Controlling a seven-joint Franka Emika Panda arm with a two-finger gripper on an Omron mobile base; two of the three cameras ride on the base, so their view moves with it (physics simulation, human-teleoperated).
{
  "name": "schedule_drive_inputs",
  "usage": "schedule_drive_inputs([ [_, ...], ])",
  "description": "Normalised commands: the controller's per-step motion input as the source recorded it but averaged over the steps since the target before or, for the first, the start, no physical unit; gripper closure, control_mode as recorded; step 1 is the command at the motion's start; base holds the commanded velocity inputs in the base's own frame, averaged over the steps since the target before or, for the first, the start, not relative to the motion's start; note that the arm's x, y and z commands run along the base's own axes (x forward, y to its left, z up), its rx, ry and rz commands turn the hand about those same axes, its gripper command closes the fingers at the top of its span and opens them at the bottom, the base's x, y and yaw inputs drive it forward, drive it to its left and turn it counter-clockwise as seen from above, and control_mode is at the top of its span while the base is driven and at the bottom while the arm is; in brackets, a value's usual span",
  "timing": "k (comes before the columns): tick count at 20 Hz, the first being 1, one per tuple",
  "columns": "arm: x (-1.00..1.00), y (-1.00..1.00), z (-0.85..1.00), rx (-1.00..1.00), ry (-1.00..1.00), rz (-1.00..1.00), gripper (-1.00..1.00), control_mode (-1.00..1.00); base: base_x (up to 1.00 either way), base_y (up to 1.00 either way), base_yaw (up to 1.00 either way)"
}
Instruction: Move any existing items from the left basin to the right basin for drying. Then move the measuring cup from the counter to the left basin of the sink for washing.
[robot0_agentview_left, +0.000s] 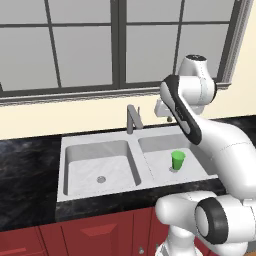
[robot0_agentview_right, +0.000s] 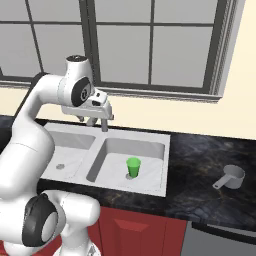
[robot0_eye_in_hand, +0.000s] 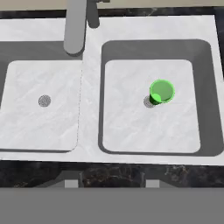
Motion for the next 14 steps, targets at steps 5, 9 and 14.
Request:
schedule_drive_inputs([
  [5, -0.01, -0.05, -0.06, 0.00, 0.01, 0.00, -1.00, -1.00, 0.00, 0.00, 0.00],
  [9, -0.35, -0.54, -0.26, 0.00, 0.02, -0.12, -1.00, -1.00, 0.00, 0.00, 0.00],
  [14, -0.34, -0.90, -0.34, 0.00, 0.05, -0.37, -1.00, -1.00, 0.00, 0.00, 0.00],
])
